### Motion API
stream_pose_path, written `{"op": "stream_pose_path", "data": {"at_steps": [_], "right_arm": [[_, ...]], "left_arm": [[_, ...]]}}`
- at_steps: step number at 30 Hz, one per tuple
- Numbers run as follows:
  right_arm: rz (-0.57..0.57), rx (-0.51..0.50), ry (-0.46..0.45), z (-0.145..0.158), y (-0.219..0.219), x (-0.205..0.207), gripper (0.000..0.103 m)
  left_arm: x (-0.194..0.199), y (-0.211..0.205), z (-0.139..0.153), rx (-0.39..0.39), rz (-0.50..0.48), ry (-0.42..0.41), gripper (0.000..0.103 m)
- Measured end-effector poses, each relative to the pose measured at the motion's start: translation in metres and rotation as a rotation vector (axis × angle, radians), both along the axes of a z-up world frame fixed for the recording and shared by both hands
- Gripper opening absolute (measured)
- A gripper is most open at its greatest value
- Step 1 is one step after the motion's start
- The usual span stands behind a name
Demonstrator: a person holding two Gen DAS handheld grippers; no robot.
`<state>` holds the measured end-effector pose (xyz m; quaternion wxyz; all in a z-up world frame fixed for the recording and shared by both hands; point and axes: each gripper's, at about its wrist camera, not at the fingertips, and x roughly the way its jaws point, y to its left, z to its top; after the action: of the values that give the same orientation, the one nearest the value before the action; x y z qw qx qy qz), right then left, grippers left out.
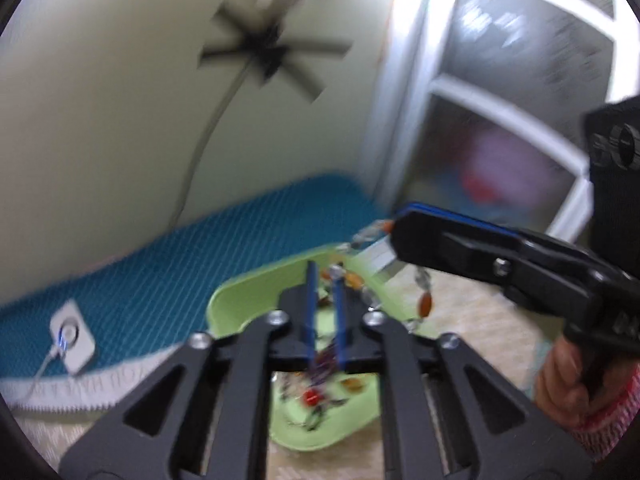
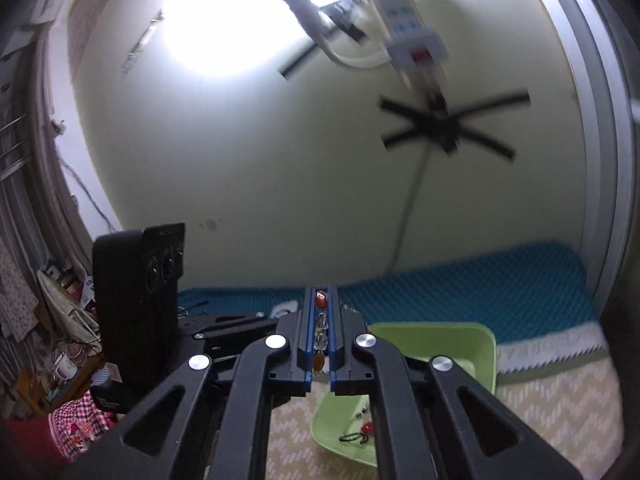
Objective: Organize jewelry
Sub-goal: 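Lift the dangling strand into the green basin and open the right tool, then move the left tool over the amber bead bracelet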
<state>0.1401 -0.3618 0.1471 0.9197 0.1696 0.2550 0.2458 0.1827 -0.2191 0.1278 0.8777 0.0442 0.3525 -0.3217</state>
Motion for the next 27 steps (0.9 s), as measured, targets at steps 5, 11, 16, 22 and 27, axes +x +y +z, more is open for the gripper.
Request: {"op": "stream_pose_path", "data": {"at_steps": [5,11,16,22,27], "right_arm": [[-0.040,0.106,0.178,-0.060,-0.014,0.022,0.000],[-0.045,0.162,0.090,-0.033,-0.016,-0.007,0.041],[0.070,0.192,0.020,-0.018,0.012,-0.038,0.054],[0.217,0.141,0.143,-0.063,0.080,-0.034,0.050],[0.369,-0.018,0.287,-0.106,0.165,-0.044,0.016]], "left_arm": [[0.015,0.013,-0.042,0.067,0.070,0.146,0.052],[-0.013,0.106,0.015,-0.090,0.129,0.057,0.052],[-0.065,0.218,0.052,-0.156,0.280,-0.077,0.053],[-0.112,0.301,0.008,-0.095,0.505,-0.040,0.053],[-0.131,0.325,-0.055,-0.123,0.538,0.115,0.053]]}}
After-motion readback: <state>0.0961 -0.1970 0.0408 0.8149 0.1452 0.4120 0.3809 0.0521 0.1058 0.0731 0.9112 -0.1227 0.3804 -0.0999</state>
